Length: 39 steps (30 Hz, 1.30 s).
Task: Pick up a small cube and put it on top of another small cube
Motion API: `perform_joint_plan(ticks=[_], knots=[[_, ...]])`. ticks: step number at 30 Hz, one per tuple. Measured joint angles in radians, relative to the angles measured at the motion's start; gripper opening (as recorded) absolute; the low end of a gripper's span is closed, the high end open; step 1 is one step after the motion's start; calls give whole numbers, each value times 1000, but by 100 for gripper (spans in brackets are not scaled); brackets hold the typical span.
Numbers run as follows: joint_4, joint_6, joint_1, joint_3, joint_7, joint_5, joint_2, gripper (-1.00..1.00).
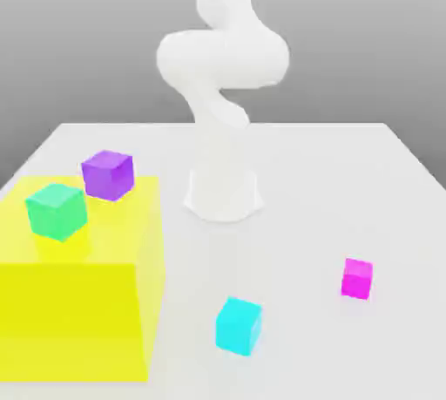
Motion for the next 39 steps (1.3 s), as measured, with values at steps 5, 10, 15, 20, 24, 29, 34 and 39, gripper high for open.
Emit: perform_joint_plan(ticks=[5,10,15,20,24,29,34,39], knots=[[-108,113,133,5,-147,50,166,0],[-212,221,252,31,-281,89,326,0],[-316,330,355,75,-400,108,484,0],[-421,442,430,138,-479,70,641,0],[-480,537,488,143,-461,-49,770,0],[-454,680,551,57,-402,-141,949,0],[-443,727,574,32,-393,-149,1008,-100],[-448,707,568,39,-395,-149,983,-100]])
